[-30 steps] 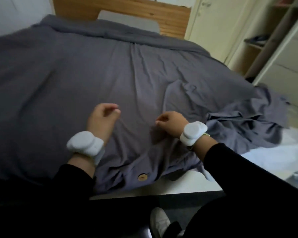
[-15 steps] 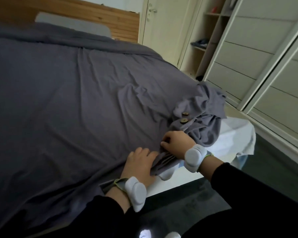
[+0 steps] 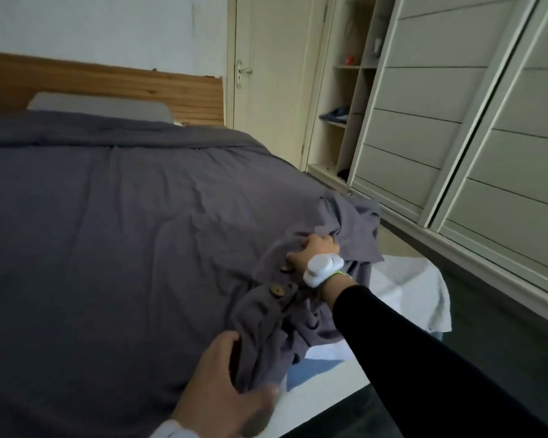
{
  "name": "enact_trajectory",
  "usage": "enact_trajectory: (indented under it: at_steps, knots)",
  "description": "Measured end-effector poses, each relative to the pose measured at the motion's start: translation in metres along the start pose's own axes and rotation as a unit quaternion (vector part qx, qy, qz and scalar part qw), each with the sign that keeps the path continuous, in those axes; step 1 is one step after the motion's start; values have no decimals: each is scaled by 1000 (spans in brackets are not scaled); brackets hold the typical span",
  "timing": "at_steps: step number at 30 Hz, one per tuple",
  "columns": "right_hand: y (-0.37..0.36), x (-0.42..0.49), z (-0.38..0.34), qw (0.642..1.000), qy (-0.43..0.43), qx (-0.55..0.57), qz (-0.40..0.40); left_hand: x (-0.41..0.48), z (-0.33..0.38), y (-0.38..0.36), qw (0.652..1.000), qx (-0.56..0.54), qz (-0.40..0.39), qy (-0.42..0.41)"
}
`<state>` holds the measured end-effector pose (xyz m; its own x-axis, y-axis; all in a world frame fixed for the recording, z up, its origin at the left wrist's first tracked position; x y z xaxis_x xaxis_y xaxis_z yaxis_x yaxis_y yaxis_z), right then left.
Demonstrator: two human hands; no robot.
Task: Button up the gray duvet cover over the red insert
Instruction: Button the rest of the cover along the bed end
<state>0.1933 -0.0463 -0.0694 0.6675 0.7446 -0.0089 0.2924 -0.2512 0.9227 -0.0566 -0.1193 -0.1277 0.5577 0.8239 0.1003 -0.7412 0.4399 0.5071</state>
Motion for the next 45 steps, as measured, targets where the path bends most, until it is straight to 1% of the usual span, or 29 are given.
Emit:
enact_trajectory:
  at_steps: [2, 3, 4, 6, 8, 10, 11, 13, 16, 18, 20, 21, 22, 24, 26, 27, 30, 33, 35, 36, 38, 39, 41, 42, 43, 44, 45]
  knots:
    - [2, 18, 29, 996, -47, 62, 31, 29, 11, -5, 994, -100, 8, 41]
    - [7, 31, 44, 992, -70, 91, 53, 49, 16, -12, 993, -111, 10, 50]
    - [11, 39, 55, 988, -91, 107, 65, 64, 18, -19, 994, -100, 7, 52]
    - [18, 56, 71, 983, -115, 123, 68, 90, 20, -38, 997, -49, -18, 51]
    - [21, 77, 78, 980, -116, 154, 52, 104, 22, -65, 995, 60, -74, 33]
    - [18, 92, 75, 976, -108, 187, 14, 104, 24, -83, 976, 184, -115, 19]
    - [16, 97, 72, 975, -100, 198, 1, 102, 25, -89, 969, 216, -122, 14]
    - [12, 103, 73, 974, -102, 201, -11, 101, 26, -93, 964, 243, -106, 1]
    - [5, 98, 84, 975, -100, 197, -27, 99, 27, -97, 965, 243, -99, -3]
    - [6, 92, 82, 975, -73, 207, -35, 97, 25, -94, 962, 259, -84, -10]
    - [23, 85, 93, 966, -56, 249, -26, 91, 29, -92, 964, 249, -97, -9]
    - [37, 79, 98, 965, -37, 258, -8, 87, 32, -90, 970, 221, -98, -8]
    - [52, 72, 109, 963, -29, 269, 10, 79, 39, -87, 980, 174, -95, -13]
    - [88, 65, 131, 957, -19, 285, 58, 69, 61, -83, 994, 54, -82, -52]
    - [123, 54, 162, 957, -22, 269, 102, 54, 80, -95, 993, -1, -92, -74]
    - [137, 51, 177, 958, -23, 261, 118, 46, 87, -104, 992, 6, -94, -89]
    - [175, 39, 218, 958, -38, 233, 161, 35, 106, -130, 983, 91, -78, -140]
    - [186, 22, 265, 968, -65, 177, 168, 30, 112, -150, 971, 138, -96, -169]
    - [176, 16, 294, 970, -95, 154, 165, 29, 101, -160, 962, 172, -118, -176]
    - [168, 13, 304, 974, -112, 129, 151, 29, 92, -164, 955, 197, -130, -177]
    - [143, 8, 320, 980, -148, 74, 109, 26, 68, -170, 940, 252, -174, -149]
    - [128, 6, 325, 980, -166, 68, 92, 24, 55, -168, 934, 268, -199, -130]
    - [99, 0, 337, 974, -200, 78, 72, 20, 38, -163, 935, 249, -230, -107]
    - [87, 0, 340, 974, -203, 78, 66, 20, 37, -158, 947, 205, -226, -97]
    - [76, 1, 343, 975, -206, 72, 53, 23, 37, -149, 966, 146, -198, -85]
    - [68, 3, 346, 975, -205, 74, 44, 29, 37, -136, 983, 88, -140, -78]
    - [65, 3, 347, 974, -208, 85, 37, 36, 36, -118, 993, 63, -61, -81]
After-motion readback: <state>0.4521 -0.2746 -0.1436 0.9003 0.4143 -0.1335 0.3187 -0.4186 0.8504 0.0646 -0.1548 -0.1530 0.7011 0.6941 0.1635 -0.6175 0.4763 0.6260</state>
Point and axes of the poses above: each hand's wrist, its own x-axis towards the middle knuckle, its own y-axis out of the back of the hand, z = x × y, the point moved 7 cm from there along x, towards the middle knuckle, and after that the axes turned 1 degree about y, right-handed, at the moved point
